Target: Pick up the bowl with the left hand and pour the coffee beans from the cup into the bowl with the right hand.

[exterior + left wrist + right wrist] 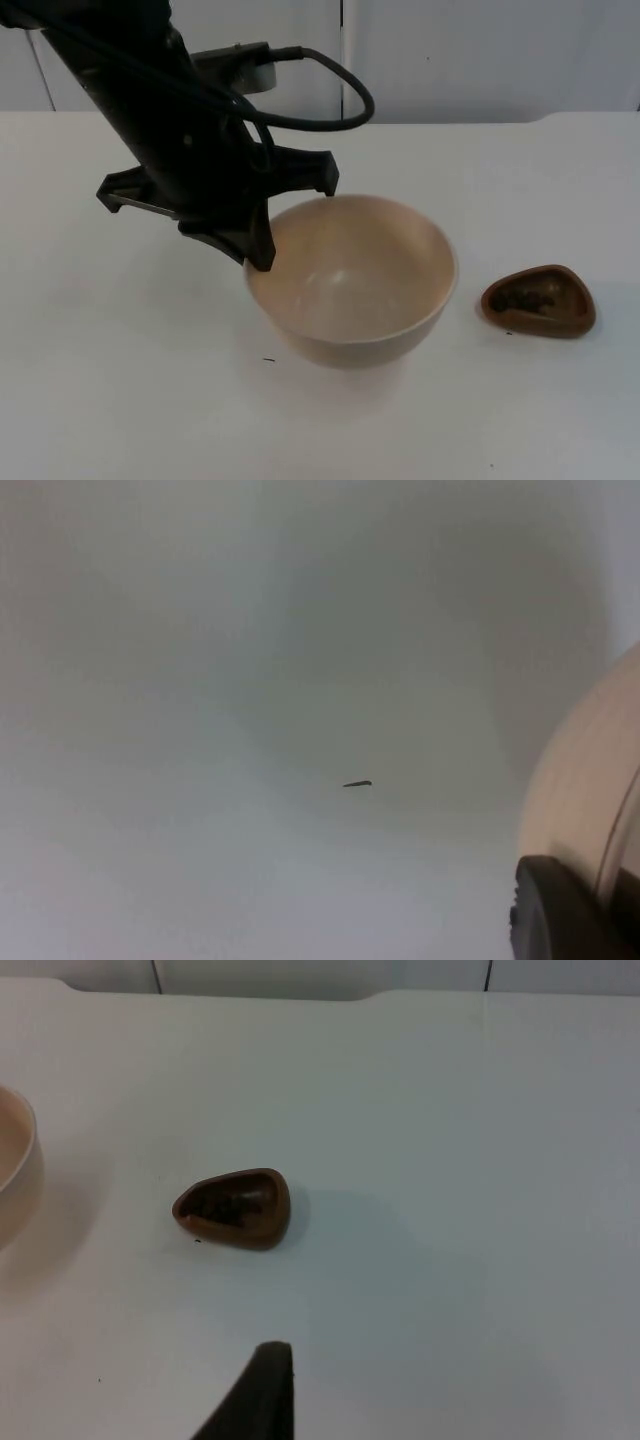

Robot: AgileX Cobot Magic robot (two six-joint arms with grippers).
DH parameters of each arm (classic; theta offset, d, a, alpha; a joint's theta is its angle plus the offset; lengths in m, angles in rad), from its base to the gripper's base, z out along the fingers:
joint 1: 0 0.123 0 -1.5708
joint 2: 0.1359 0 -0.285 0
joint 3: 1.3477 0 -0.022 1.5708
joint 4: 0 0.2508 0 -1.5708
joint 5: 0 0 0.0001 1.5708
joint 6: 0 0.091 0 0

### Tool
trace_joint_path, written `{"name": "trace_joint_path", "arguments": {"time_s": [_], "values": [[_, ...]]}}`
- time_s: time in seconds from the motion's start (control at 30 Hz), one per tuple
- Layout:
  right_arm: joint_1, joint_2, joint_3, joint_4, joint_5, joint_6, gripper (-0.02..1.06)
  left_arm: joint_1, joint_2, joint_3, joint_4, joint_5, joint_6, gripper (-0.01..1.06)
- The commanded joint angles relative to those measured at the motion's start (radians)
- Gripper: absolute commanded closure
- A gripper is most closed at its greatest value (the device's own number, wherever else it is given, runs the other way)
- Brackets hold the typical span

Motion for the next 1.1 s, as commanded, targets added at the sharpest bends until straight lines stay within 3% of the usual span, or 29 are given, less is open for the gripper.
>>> {"name": "trace_joint_path", "arguments": {"time_s": [0.0,0.27,0.4,0.83,1.07], "values": [[-0.008,-0.004,0.001,-0.001,-0.006,0.000,-0.01,-0.005,-0.007,-0.009,0.005,0.004,-0.007,1.05],[-0.008,-0.004,0.001,-0.001,-0.006,0.000,-0.01,-0.005,-0.007,-0.088,0.032,0.077,-0.013,1.05],[-0.008,-0.004,0.001,-0.001,-0.006,0.000,-0.01,-0.005,-0.007,-0.099,0.110,0.106,-0.063,1.05],[-0.008,-0.004,-0.003,0.001,-0.016,0.006,-0.01,-0.005,-0.007,-0.099,0.135,0.107,-0.085,1.05],[-0.008,0.196,-0.111,0.028,-0.050,0.056,-0.01,-0.005,-0.007,-0.099,0.161,0.107,-0.093,1.05]]}}
